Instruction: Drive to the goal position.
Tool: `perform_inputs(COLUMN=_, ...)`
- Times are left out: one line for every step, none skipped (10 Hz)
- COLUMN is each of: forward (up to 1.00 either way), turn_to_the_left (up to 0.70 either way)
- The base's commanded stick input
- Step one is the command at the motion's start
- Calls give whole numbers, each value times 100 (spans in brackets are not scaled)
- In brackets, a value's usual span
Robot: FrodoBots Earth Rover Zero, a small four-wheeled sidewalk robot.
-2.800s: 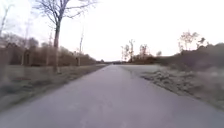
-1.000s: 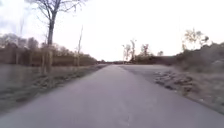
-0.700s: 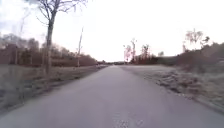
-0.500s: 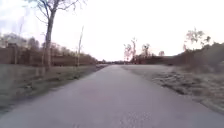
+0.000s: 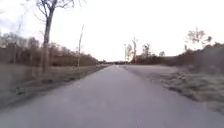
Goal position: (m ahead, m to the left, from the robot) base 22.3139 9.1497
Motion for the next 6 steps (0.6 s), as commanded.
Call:
perform_inputs(forward=100, turn_to_the_left=1)
perform_inputs(forward=100, turn_to_the_left=1)
perform_inputs(forward=100, turn_to_the_left=1)
perform_inputs(forward=100, turn_to_the_left=1)
perform_inputs(forward=100, turn_to_the_left=1)
perform_inputs(forward=100, turn_to_the_left=1)
